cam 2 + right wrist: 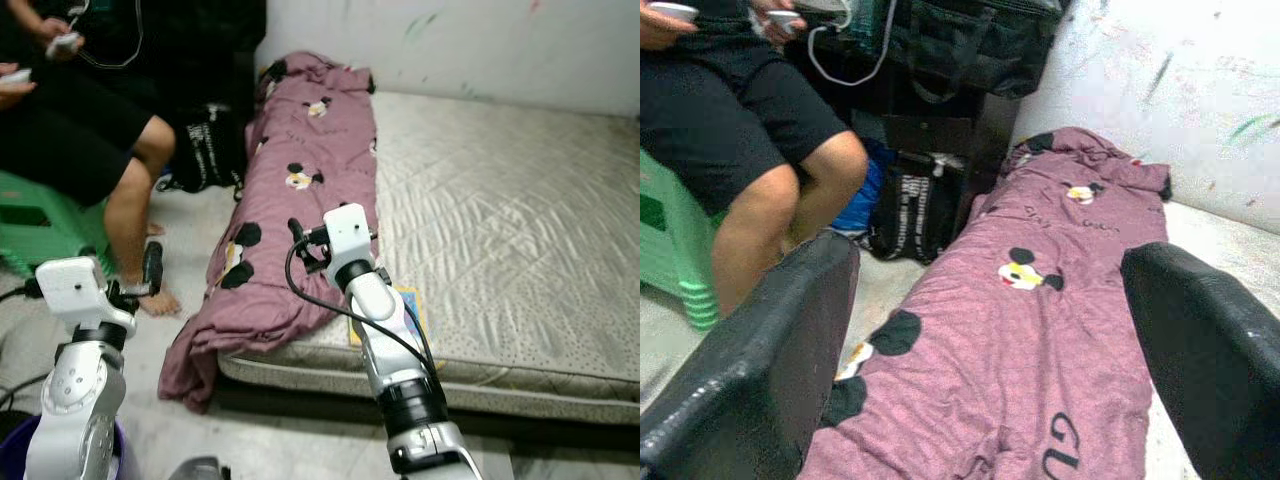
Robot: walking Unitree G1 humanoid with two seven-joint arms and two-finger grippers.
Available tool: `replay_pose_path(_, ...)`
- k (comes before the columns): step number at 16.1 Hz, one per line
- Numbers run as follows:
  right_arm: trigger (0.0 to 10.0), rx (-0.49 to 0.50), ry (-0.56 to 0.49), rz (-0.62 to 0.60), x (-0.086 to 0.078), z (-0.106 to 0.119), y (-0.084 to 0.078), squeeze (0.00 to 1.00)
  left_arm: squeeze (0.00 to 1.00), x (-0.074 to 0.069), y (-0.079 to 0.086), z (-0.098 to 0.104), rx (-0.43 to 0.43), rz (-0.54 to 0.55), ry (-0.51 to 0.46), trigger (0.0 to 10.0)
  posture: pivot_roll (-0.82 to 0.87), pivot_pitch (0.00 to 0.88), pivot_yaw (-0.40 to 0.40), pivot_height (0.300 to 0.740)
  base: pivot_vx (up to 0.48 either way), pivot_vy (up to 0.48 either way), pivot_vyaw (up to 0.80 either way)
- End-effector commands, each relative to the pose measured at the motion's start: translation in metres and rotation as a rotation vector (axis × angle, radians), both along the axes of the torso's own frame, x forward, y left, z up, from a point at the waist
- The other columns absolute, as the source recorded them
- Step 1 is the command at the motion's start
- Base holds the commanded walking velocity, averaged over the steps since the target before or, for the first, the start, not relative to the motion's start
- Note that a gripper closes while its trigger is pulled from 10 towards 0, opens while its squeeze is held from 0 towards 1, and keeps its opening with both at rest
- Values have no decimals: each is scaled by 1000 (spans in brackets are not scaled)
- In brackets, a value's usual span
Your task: Clean up the room
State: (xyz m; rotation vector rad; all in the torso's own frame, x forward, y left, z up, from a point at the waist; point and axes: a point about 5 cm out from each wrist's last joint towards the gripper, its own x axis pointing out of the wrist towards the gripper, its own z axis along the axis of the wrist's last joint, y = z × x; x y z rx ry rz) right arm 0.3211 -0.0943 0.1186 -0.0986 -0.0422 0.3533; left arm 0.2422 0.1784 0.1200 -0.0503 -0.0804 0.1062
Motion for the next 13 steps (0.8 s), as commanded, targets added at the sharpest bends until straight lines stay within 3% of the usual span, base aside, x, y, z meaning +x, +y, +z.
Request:
replay_pose_path(1,10000,2,-22,-22,1,5,-3,0,0,3,-1,-2,-2,-20,13,10000,98,0,-26,740,270,0,0)
replay_pose_path(5,10000,4,-26,-36,3,5,-4,0,0,6,-1,-1,16,-36,16,10000,103,0,-20,740,269,0,0)
replay_pose_path(13,10000,4,-24,-36,6,5,-3,0,0,7,3,-3,44,-11,34,10000,117,0,-26,740,0,0,0)
